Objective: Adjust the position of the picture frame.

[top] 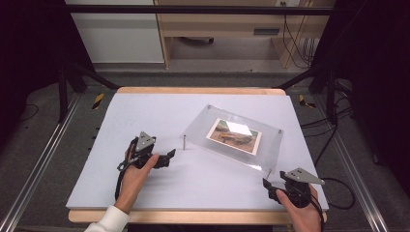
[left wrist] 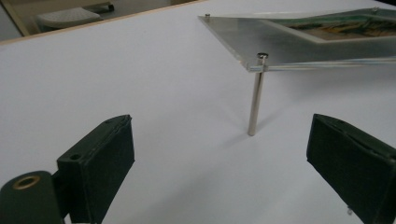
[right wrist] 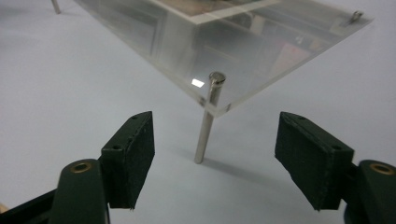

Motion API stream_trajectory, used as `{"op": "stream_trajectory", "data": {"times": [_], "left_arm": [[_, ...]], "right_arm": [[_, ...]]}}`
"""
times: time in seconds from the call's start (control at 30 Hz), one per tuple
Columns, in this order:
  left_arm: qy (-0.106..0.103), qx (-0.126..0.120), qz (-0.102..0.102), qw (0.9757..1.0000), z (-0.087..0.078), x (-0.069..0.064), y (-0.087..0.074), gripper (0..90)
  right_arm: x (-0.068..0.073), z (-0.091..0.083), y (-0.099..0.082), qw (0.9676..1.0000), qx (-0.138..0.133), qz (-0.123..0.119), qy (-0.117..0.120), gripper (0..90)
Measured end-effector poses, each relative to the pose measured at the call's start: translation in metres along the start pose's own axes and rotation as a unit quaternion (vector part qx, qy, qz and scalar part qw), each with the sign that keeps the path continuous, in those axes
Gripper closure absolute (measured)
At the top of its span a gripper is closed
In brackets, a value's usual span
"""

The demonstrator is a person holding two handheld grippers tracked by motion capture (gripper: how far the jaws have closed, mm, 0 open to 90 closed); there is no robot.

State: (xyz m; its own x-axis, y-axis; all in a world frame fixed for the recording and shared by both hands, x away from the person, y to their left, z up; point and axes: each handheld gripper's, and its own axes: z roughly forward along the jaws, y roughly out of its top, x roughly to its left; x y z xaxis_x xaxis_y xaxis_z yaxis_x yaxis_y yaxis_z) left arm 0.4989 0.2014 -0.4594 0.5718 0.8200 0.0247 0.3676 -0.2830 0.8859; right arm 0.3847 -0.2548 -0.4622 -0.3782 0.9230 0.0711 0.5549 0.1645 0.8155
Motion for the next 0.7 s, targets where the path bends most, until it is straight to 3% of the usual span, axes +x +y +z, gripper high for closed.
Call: {"op": "stream_trajectory", "data": {"times": [0.07,0.17,0.27,0.37,0.4,0.57,0.7], "left_arm": [[0.005,0.001,0.003,1.0000,0.000,0.000,-0.001,7.2],[0.034,0.032,0.020,0.9987,0.002,-0.002,-0.004,7.4],[0.022,0.031,0.022,0.9991,0.003,-0.003,-0.006,7.7],[0.007,0.028,0.018,0.9994,0.004,-0.006,-0.005,7.7],[0.004,0.032,0.021,0.9993,0.004,-0.008,-0.004,7.7],[-0.008,0.039,0.031,0.9987,0.005,-0.017,-0.003,7.8],[-0.013,0.039,0.041,0.9983,0.005,-0.023,-0.001,7.4]], "right_arm": [[0.000,0.001,-0.001,1.0000,0.005,-0.001,0.008,29.8],[0.002,0.005,-0.003,0.9997,0.014,-0.015,0.015,29.6],[0.003,0.006,-0.005,0.9993,0.004,-0.033,0.015,32.0],[0.003,0.007,-0.006,0.9993,0.006,-0.034,0.016,34.2],[0.002,0.008,-0.007,0.9993,0.008,-0.029,0.021,41.2],[0.000,0.010,-0.008,0.9993,0.006,-0.009,0.037,43.1],[-0.004,0.009,-0.007,0.9994,-0.006,0.013,0.032,41.0]]}}
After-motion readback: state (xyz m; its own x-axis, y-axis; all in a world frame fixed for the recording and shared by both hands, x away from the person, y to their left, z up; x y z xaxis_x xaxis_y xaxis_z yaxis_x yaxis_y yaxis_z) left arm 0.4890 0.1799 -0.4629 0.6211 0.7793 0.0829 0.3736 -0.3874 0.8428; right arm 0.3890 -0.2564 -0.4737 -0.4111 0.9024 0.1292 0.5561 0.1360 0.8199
